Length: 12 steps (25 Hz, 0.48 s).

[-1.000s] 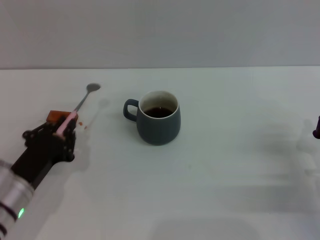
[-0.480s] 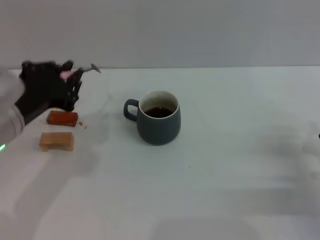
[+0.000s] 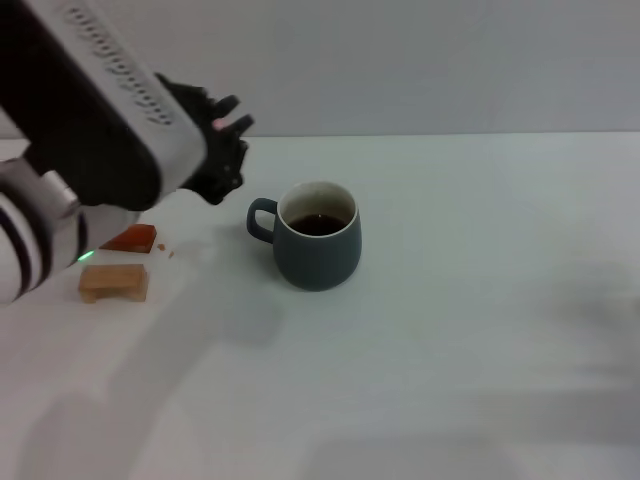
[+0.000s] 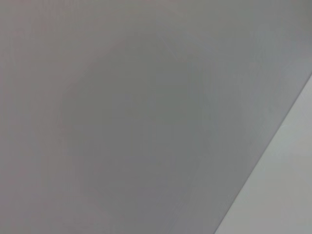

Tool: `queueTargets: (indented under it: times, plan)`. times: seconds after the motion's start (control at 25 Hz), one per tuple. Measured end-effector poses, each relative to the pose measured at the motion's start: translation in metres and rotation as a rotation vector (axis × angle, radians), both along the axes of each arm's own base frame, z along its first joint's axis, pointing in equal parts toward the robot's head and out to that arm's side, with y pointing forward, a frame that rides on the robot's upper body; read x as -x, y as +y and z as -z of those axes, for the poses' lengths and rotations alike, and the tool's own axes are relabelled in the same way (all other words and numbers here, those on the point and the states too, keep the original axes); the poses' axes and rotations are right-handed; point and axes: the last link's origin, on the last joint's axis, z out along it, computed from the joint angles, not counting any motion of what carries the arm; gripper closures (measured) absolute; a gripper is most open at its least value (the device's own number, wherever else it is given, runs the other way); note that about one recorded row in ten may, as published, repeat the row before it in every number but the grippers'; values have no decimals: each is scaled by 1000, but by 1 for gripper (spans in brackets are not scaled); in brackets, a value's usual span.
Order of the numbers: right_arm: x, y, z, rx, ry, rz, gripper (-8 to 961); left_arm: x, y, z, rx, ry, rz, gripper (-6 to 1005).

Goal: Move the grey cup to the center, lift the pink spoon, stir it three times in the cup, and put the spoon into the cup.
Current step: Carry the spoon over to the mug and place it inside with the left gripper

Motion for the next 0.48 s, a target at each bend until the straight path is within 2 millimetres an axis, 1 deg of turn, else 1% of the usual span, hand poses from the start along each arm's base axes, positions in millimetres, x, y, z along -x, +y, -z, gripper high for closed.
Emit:
queueTargets:
  times: [0.16, 0.32, 0.48]
  plan:
    - [-5, -5, -3, -8, -7, 15, 955, -7, 4, -2, 17, -42, 24, 865]
    - [-6, -6, -4, -17, -8, 18, 954, -9, 5, -5, 18, -74, 32, 865]
    - [-6, -4, -5, -19, -7, 15, 954, -11, 6, -4, 22, -117, 49, 865]
